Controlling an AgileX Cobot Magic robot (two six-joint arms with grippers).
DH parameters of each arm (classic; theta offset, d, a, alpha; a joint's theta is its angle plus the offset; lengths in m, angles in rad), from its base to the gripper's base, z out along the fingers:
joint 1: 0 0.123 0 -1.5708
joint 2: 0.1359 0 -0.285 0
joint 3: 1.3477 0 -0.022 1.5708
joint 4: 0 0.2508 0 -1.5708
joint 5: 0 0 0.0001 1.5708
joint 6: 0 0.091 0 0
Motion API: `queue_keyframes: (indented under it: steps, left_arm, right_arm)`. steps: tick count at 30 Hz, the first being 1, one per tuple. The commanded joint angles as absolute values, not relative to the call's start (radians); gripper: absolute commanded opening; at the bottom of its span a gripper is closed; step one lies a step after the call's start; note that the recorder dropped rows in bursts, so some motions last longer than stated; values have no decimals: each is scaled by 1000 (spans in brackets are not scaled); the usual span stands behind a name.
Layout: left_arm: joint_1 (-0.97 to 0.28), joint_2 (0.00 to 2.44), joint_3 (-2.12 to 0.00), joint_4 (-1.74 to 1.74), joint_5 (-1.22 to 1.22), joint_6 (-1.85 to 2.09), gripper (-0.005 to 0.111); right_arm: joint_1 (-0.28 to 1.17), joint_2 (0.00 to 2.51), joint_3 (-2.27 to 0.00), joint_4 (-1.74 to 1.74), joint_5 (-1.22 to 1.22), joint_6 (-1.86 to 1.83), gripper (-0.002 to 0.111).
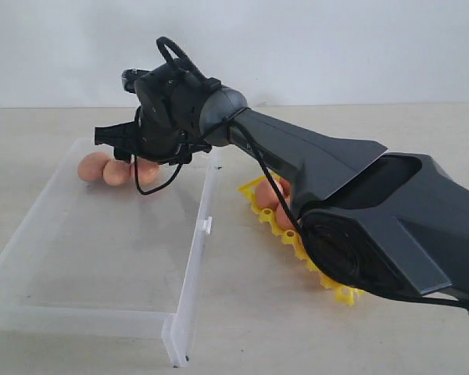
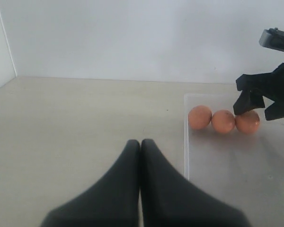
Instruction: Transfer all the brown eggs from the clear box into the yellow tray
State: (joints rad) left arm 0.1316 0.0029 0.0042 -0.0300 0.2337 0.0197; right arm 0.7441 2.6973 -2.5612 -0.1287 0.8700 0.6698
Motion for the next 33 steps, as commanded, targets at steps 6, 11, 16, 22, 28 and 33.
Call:
queue_keyframes:
  steps: [6, 11, 16, 22, 28, 33]
  left_arm:
    - [127, 0, 0, -35, 232, 20, -4]
    - [127, 0, 0, -35, 232, 20, -4]
    - [127, 0, 0, -35, 232, 20, -4]
    - [127, 0, 0, -35, 232, 20, -4]
    - [128, 0, 0, -35, 232, 20, -4]
    - [128, 0, 0, -35, 232, 20, -4]
  right_arm:
    - [735, 2724, -2563, -93, 910, 672, 59]
    - [735, 2722, -2563, -72, 904, 662, 8]
    - [735, 2712, -2563, -25, 911, 612, 0]
    - [755, 2637, -2563, -19, 990, 554, 0]
    - [853, 2558, -2563, -377, 1147, 546, 0]
    - [947, 2477, -2528, -482, 1032, 505, 0]
